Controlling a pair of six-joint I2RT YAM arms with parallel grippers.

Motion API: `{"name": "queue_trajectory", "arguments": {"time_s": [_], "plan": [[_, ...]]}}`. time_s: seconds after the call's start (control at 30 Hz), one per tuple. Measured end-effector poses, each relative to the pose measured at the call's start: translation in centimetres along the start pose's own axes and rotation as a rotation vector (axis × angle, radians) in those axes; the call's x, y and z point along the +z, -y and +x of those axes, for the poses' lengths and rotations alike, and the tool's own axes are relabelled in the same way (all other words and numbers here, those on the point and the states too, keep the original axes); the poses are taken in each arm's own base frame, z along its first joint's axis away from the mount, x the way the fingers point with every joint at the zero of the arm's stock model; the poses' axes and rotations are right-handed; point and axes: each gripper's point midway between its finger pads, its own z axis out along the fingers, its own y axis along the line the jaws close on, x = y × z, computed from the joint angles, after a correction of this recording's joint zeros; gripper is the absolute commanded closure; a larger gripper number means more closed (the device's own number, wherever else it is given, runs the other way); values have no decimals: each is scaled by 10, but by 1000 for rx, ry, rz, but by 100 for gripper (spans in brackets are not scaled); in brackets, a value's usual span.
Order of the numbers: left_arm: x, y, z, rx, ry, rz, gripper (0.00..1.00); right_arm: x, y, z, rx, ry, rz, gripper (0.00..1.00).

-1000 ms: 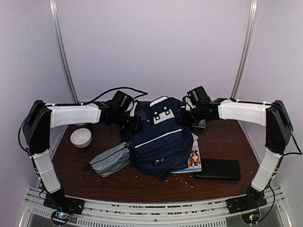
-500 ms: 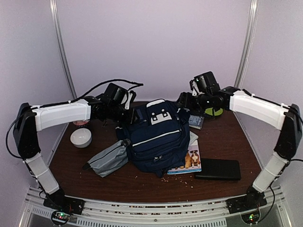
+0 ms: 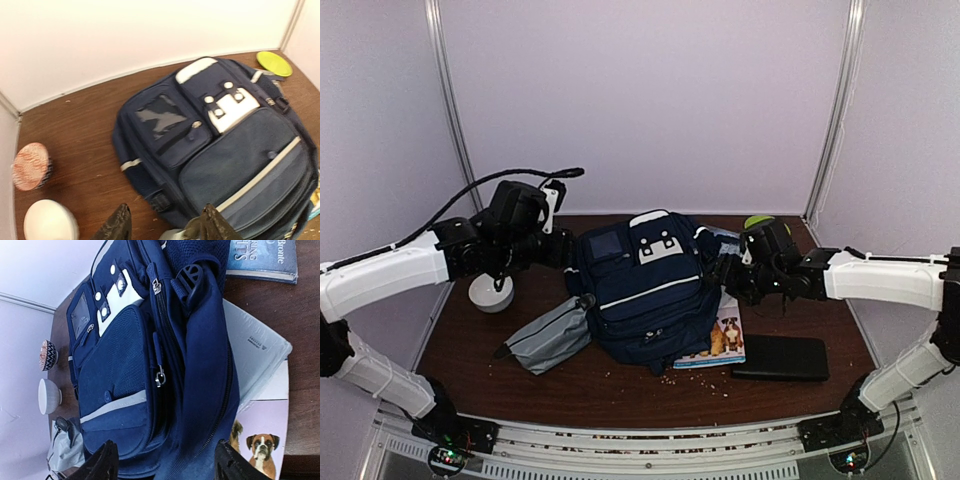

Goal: Pack the student bag
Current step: Adjust the student bag at the center of the board, then pick up the student bag at the center of the board.

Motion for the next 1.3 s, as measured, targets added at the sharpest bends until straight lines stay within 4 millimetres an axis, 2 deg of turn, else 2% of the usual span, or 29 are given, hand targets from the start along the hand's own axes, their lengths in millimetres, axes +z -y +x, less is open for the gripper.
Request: {"name": "queue_trajectory", "arguments": {"time_s": [0.07, 0.2, 0.33, 0.47, 0.53, 0.7, 0.87, 0.97, 1.03, 1.07, 1.13, 1.2, 1.3], "plan": [[-9, -13, 4, 0, 15, -44, 6, 8, -4, 2, 13, -10, -11, 42], [-26, -35, 13, -16, 53, -109, 2, 26, -10, 9, 22, -42, -18, 53], [-38, -49, 21, -33, 88, -139, 2, 37, -8, 16, 18, -65, 4, 76], [-47, -47, 18, -34, 125, -100, 2, 38, -4, 17, 11, -66, 20, 100], [-55, -39, 14, -27, 169, -31, 3, 37, -4, 14, -5, -66, 34, 100], [-70, -9, 8, 52, 218, 170, 7, 28, -11, -17, -28, -37, 45, 100], [-57, 51, 19, 233, 137, 344, 13, 15, -15, -57, -60, 19, 63, 100], [-43, 93, 39, 368, 49, 423, 16, 12, -13, -69, -82, 33, 79, 100], [-33, 112, 55, 427, -5, 455, 16, 14, -5, -69, -93, 25, 104, 100], [-26, 120, 65, 459, -40, 469, 17, 16, -1, -68, -100, 17, 118, 94], [-14, 126, 81, 499, -98, 479, 18, 23, 10, -64, -117, -5, 156, 74], [-7, 129, 90, 528, -134, 483, 19, 25, 15, -64, -125, -9, 168, 58], [-1, 136, 91, 561, -156, 499, 20, 23, 15, -66, -147, -3, 165, 47]]}}
